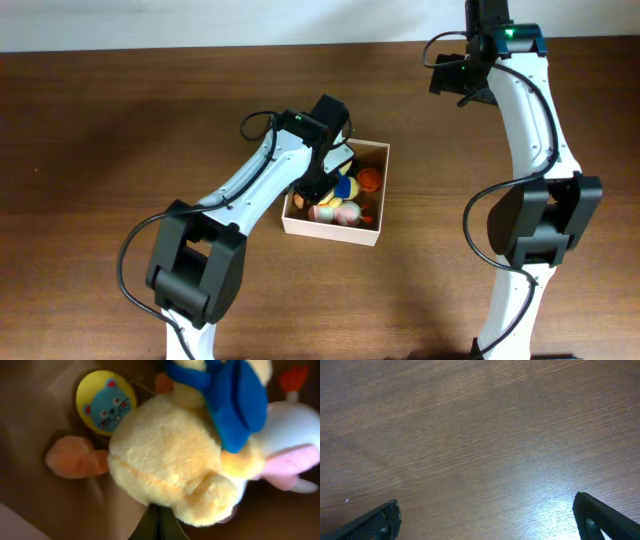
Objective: Pack container
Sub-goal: 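Press the duck down into the box and open the left gripper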
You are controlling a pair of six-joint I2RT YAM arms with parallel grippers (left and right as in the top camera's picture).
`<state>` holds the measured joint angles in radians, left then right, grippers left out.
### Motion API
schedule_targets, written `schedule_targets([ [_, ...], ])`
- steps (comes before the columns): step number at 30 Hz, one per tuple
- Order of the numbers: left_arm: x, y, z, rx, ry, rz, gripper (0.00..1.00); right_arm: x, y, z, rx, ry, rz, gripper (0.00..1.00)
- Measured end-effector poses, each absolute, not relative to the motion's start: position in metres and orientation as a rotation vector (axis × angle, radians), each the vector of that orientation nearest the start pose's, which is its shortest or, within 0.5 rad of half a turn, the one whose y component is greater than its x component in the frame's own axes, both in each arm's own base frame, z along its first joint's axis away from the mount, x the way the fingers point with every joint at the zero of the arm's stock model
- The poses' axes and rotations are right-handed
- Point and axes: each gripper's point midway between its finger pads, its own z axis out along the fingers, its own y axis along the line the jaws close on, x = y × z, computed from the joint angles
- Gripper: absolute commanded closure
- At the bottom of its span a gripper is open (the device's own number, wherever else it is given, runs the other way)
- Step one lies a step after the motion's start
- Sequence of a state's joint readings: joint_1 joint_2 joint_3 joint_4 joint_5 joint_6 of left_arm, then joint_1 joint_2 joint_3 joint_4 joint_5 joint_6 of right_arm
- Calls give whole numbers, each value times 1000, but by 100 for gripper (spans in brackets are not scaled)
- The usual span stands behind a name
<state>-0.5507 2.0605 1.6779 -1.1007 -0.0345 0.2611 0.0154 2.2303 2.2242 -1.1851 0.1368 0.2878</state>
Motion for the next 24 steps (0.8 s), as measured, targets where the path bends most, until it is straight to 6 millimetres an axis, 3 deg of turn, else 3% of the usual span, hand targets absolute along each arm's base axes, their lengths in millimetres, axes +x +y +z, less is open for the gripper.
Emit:
schedule_targets([
  [17, 371, -201, 67, 1102, 2801, 118, 98, 518, -15, 154, 409, 2714, -106, 1],
  [24, 360, -193, 66, 1122, 2852, 146, 98, 518, -15, 154, 409, 2714, -106, 1],
])
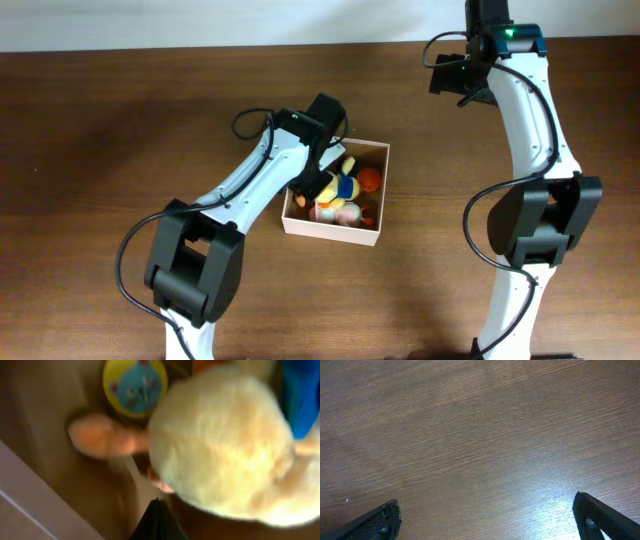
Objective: Pack container
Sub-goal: 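Press the duck down into the box and open the left gripper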
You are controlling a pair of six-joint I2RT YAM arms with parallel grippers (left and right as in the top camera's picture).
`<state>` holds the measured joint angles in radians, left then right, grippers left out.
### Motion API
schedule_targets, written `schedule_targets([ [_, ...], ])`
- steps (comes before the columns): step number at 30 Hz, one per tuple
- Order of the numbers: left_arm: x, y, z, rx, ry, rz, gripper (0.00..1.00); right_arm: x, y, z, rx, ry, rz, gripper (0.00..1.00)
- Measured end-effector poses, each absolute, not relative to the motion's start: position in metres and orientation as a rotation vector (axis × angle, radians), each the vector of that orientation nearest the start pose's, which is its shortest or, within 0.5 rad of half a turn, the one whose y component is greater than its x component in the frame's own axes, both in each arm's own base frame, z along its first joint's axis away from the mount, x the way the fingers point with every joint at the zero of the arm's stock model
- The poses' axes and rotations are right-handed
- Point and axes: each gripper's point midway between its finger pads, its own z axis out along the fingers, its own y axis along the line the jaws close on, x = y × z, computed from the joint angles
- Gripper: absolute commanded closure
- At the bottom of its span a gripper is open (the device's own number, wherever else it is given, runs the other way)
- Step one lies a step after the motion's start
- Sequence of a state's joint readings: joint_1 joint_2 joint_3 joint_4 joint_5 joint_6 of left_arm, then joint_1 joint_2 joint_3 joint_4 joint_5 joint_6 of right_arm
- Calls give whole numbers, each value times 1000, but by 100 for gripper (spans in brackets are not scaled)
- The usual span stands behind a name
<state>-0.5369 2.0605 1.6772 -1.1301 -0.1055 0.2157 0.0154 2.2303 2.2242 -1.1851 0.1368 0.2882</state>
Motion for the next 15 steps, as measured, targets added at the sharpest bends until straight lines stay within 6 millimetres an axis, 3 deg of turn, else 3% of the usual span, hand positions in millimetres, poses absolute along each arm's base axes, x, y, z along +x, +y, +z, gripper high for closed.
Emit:
schedule_targets([
  [6, 341, -182, 66, 1158, 2930, 172, 98, 518, -15, 154, 409, 2714, -107, 1],
  [15, 334, -182, 66, 1098, 2981, 153, 98, 518, -15, 154, 409, 2713, -106, 1],
])
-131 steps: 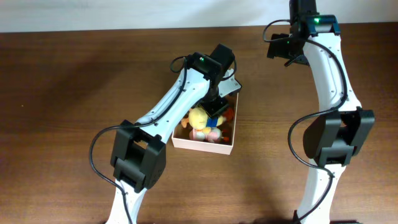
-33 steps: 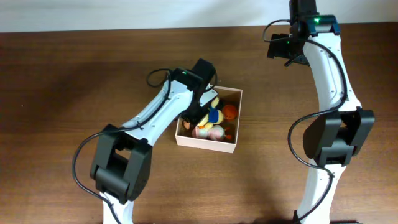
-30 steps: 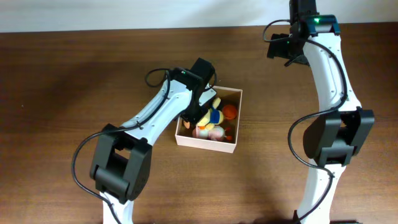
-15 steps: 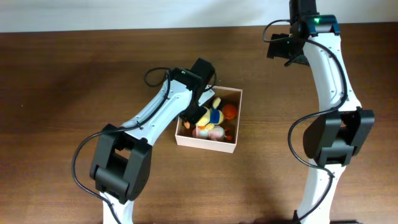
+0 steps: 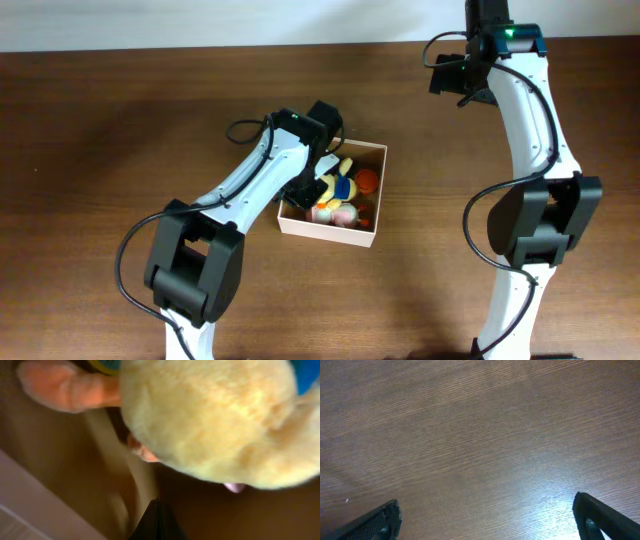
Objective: Pack container
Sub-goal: 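Press the duck down into the box and open the left gripper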
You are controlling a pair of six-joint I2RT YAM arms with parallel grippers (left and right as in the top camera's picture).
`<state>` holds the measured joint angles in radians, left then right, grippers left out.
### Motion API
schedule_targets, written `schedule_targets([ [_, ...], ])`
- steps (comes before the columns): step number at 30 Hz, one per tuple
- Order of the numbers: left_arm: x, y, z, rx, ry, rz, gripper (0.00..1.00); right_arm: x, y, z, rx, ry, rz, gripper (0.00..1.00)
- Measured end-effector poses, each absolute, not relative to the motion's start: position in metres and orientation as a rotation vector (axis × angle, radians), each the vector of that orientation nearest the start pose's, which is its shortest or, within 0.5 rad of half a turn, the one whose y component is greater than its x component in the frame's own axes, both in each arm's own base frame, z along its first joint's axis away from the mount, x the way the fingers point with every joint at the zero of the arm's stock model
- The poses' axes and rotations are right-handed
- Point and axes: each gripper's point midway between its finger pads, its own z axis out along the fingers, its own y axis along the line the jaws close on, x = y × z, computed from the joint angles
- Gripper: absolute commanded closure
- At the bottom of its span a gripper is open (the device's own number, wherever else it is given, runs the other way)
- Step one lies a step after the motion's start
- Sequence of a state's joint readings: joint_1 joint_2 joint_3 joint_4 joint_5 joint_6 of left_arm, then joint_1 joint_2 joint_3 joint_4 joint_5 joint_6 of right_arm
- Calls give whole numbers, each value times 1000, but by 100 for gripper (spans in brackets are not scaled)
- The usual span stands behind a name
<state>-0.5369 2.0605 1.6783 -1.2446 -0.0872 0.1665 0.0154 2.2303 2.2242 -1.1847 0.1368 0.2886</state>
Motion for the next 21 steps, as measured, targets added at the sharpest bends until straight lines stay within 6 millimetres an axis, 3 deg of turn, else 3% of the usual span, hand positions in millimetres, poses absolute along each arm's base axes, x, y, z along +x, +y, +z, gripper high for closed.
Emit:
schedule_targets([
  [8, 323, -200, 65, 1059, 3024, -25, 98, 518, -15, 154, 409, 2714, -106, 1],
  [21, 291, -226, 67, 1116, 3068, -98, 98, 518, -15, 154, 409, 2714, -106, 1],
])
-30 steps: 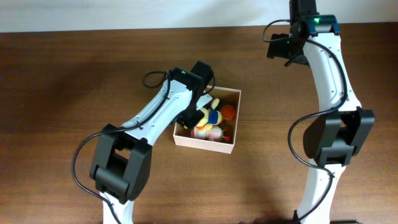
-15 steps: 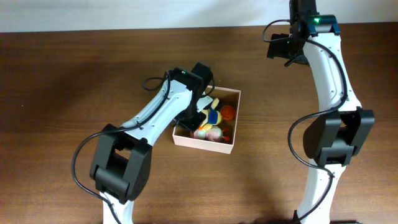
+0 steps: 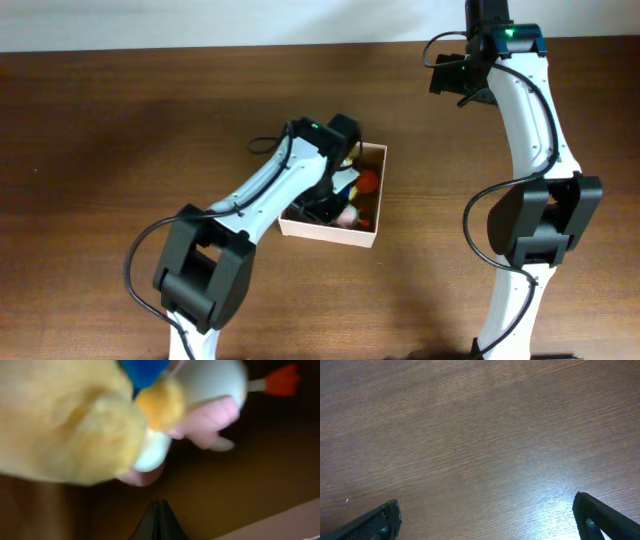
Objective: Pack container
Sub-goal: 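Press the duck down into the box and open the left gripper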
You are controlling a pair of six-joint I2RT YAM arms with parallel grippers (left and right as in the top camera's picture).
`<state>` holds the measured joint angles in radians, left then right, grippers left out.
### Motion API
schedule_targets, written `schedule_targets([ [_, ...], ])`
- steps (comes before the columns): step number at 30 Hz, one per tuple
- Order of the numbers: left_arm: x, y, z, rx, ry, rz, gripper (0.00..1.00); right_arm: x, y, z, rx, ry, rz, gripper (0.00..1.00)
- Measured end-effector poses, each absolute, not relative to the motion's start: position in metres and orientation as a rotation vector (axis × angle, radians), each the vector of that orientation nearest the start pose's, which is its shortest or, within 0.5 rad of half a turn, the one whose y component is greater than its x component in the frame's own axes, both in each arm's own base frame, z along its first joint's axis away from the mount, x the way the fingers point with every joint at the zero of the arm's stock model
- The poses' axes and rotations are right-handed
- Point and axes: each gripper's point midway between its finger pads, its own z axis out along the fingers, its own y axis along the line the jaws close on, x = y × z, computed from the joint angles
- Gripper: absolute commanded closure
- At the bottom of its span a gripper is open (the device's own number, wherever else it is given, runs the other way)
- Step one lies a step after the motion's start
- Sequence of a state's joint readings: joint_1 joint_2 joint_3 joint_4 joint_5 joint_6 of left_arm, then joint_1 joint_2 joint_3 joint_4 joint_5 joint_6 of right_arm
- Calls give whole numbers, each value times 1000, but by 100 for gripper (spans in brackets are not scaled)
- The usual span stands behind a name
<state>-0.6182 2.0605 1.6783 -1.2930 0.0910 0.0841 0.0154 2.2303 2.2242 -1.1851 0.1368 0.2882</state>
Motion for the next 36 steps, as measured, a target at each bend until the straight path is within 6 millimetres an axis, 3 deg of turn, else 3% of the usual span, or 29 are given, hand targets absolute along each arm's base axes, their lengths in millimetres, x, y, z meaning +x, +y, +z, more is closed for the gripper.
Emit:
schedule_targets([
  [6, 284, -240, 67, 1164, 3044, -116, 98, 518, -15, 154, 408, 2714, -106, 1],
  [13, 297, -254, 66, 1152, 2967, -154, 98, 518, -15, 154, 408, 2714, -106, 1],
  [20, 298, -256, 66, 1150, 2961, -169, 98, 518, -15, 154, 409, 2714, -106, 2],
  [36, 274, -282, 67, 1253, 2933, -250, 98, 518, -15, 154, 408, 2714, -106, 1],
])
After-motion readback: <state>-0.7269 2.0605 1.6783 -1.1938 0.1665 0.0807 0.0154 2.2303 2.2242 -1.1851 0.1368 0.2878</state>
